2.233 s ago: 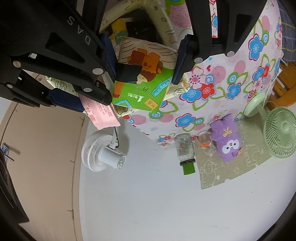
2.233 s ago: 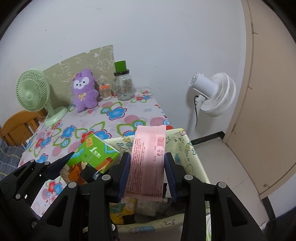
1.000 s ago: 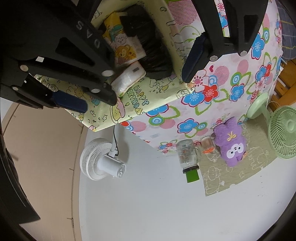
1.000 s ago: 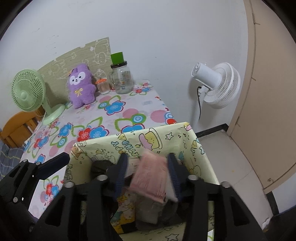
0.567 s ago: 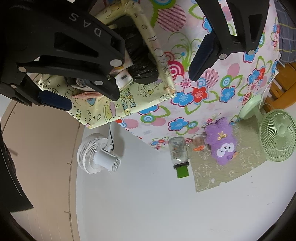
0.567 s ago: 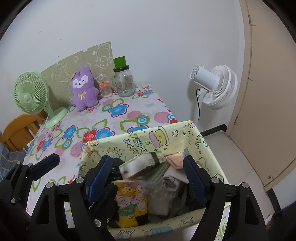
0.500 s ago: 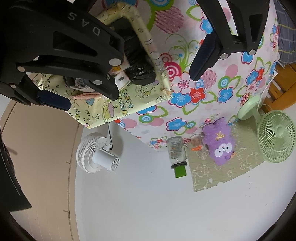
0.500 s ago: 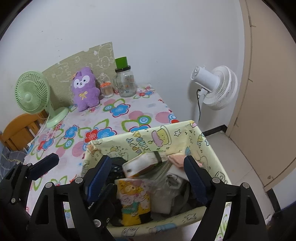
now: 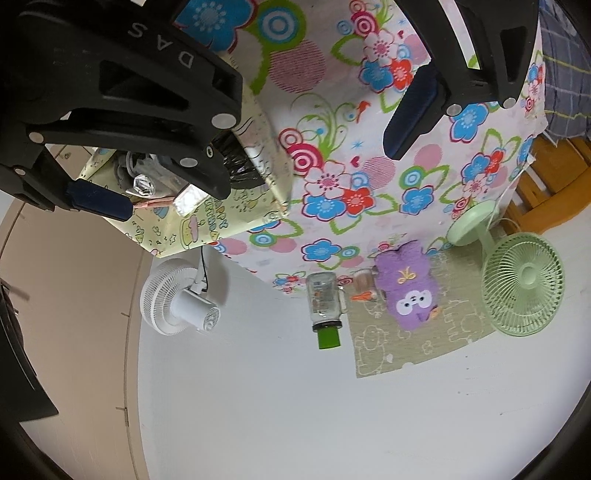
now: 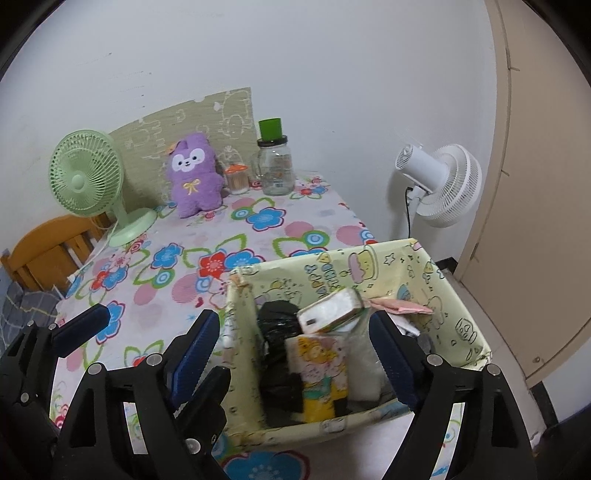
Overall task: Organize soft objects
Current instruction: 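Withdraw both tools from the box back over the table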
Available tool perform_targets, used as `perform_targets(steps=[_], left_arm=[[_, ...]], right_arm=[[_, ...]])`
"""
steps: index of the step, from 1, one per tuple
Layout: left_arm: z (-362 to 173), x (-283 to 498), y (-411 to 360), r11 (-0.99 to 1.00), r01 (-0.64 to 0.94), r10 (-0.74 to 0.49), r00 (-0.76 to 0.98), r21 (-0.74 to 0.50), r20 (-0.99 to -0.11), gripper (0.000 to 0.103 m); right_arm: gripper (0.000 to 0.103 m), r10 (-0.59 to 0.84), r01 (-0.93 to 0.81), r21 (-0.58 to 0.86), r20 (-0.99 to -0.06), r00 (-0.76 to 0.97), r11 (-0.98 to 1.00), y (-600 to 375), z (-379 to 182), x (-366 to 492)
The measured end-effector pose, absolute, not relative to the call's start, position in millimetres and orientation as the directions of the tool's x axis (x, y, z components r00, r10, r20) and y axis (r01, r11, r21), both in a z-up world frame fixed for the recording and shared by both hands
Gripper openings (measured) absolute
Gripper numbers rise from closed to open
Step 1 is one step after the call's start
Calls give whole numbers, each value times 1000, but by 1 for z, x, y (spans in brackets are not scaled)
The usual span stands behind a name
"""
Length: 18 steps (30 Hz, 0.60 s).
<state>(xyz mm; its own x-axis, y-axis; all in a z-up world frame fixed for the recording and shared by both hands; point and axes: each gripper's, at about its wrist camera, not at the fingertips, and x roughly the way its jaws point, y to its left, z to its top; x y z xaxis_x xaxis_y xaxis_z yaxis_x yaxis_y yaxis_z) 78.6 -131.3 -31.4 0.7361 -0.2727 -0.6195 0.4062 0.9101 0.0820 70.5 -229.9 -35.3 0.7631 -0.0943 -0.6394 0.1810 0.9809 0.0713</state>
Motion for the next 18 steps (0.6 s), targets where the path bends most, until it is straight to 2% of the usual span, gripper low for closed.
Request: perform_targets(steps=[18], left_arm=[[-23,53,-75,939,337,-234,779,73,-581,103]], right_arm=[[88,-73,117,32,-608,791,993,-173,-23,49]])
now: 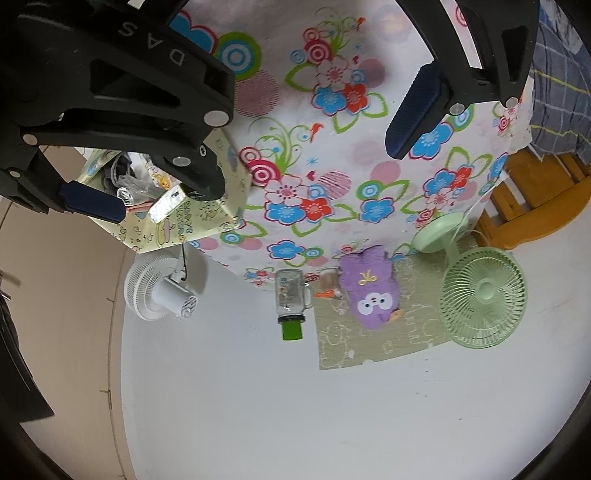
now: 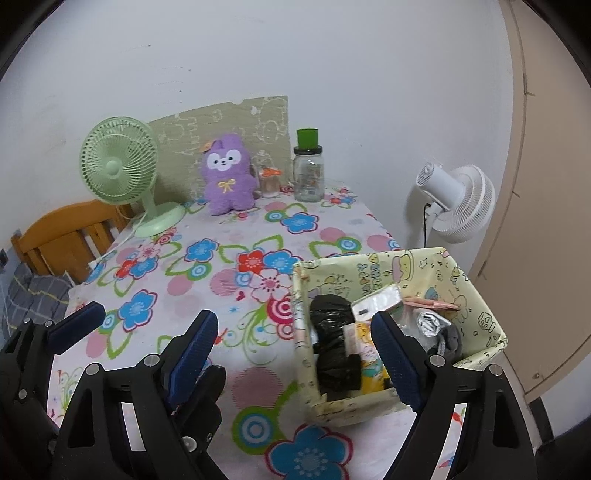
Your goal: Organize soft objects
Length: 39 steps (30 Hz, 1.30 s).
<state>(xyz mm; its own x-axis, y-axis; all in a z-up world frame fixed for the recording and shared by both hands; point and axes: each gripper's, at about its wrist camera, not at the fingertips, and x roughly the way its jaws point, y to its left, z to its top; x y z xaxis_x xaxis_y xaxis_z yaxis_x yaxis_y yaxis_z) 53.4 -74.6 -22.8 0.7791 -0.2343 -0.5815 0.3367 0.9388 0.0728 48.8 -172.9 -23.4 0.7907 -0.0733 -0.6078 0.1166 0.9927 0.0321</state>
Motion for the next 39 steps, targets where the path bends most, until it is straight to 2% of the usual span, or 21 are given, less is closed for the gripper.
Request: perform_targets(steps=[23,33,39], left_arm=[[-11,14,-9,975,207,-140,853,79,-503,103],[-5,4,17,992,109,-70,884,59,-461,103],[-2,0,28,995,94,-72,890,26,-450,103]], right_arm=[[92,-62,54,-31,-517,854,998,-130,-7,7],[94,-80,73,-34,-466,881,997,-133,2,-9],[95,-84,80,-28,-446,891,996,-134,4,-14]])
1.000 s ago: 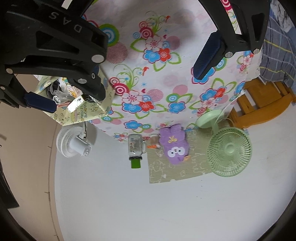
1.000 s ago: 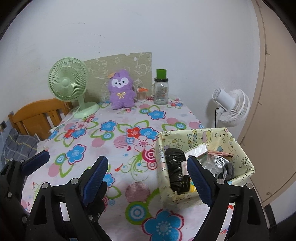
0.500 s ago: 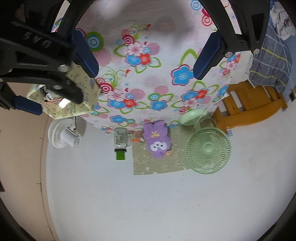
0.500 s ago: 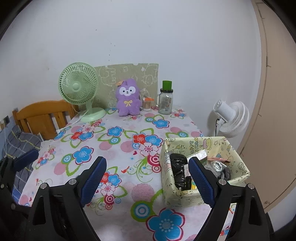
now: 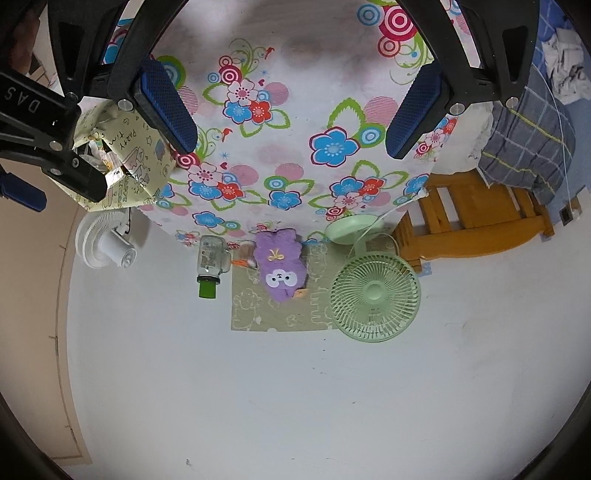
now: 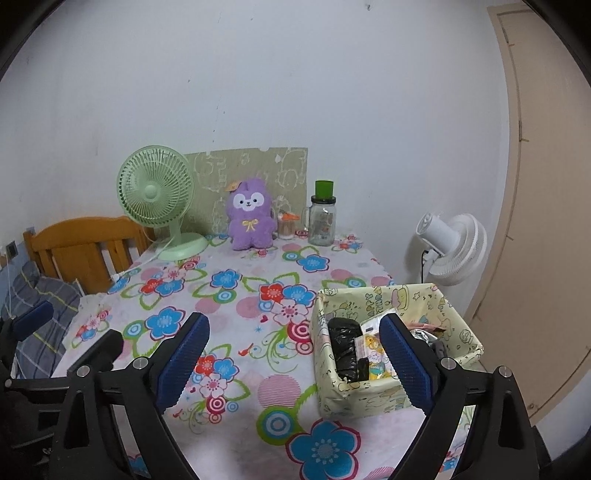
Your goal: Organize soft objects
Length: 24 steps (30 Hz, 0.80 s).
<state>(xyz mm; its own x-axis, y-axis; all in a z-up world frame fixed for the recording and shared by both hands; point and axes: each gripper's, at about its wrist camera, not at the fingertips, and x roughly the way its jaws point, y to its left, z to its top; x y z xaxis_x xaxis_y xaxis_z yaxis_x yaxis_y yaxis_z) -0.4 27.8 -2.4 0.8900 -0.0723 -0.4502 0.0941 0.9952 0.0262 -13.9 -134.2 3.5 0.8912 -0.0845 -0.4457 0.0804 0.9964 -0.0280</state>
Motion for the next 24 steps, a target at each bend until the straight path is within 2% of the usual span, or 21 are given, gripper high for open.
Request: perform_targets(steps=[24], left_arm=[[5,-5,39,998,58,-53,906,0,-419,103]], right_arm=[[100,-71,73,-12,-403,912,997,-134,4,-21]])
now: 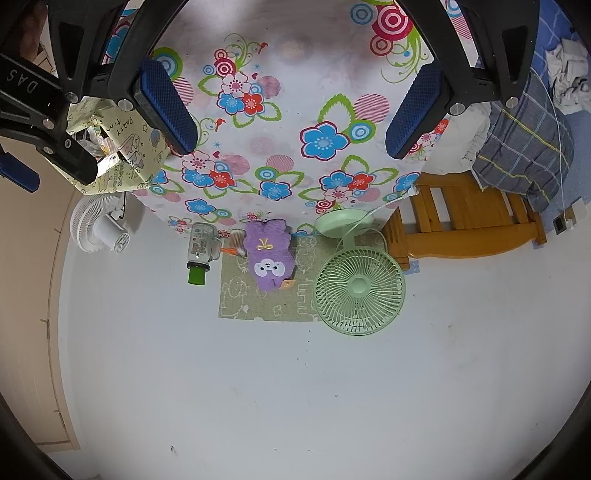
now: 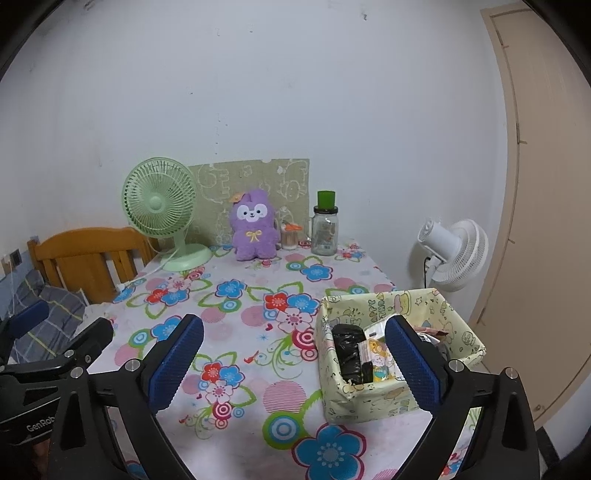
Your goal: Organize soft objects
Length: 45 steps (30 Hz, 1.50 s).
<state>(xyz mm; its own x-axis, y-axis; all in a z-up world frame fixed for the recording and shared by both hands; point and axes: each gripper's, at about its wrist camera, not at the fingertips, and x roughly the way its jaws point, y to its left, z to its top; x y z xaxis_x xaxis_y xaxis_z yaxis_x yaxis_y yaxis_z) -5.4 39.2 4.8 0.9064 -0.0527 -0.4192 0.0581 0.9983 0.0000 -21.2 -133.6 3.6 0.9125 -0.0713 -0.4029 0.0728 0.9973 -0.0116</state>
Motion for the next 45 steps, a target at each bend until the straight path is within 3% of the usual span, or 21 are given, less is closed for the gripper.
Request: perform_targets(steps=[45], left_arm=[[4,-5,40,999,46,-44,904,-7,-426,103]], right_arm=[[103,-86,84,-23,-384,919,996,-131,4,-22]])
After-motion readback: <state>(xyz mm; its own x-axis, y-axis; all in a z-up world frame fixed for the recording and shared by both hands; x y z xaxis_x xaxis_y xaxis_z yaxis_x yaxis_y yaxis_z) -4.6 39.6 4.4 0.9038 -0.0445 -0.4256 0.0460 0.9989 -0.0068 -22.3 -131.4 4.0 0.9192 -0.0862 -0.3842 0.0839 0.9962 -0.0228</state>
